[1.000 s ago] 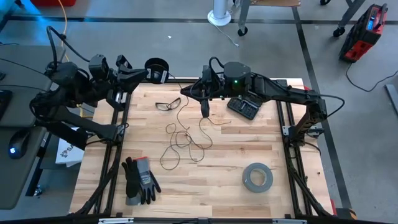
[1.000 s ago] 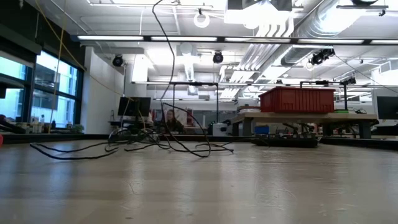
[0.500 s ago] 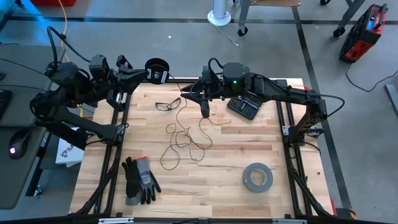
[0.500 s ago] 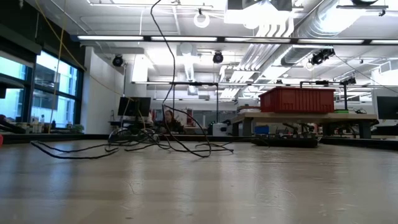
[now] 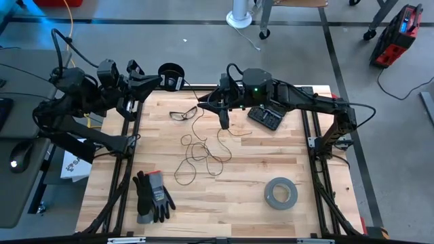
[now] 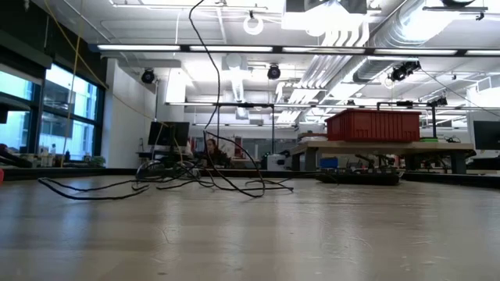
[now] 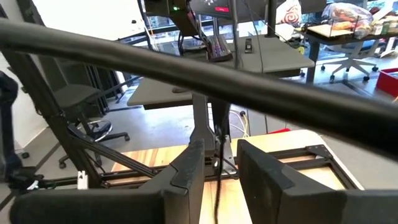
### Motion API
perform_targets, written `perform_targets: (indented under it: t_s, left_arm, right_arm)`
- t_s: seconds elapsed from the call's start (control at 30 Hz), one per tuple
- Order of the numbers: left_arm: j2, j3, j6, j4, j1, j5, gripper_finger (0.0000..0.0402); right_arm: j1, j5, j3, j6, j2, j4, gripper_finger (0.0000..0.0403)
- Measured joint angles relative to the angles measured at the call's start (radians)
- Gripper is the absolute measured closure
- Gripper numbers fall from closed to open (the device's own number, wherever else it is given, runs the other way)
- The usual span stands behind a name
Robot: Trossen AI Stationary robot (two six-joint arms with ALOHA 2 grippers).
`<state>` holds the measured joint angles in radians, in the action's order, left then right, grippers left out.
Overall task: Coil cords
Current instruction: Coil the black wire on the black spool
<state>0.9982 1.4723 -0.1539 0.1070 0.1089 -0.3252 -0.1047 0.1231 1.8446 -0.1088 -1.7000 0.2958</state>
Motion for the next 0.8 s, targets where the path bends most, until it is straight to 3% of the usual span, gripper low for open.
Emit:
perform_targets:
  t_s: [0.37,0.8]
  left_arm:
    - [0.0,0.0,0.0,0.0,0.0,-0.002,0.0401]
    - [0.0,0.0,0.001,0.0,0.0,-0.005,0.0401]
  right_arm:
    - [0.0,0.006,0.0,0.004,0.0,0.003,0.0318]
    - [0.0,0.005,0.0,0.004,0.0,0.003,0.0369]
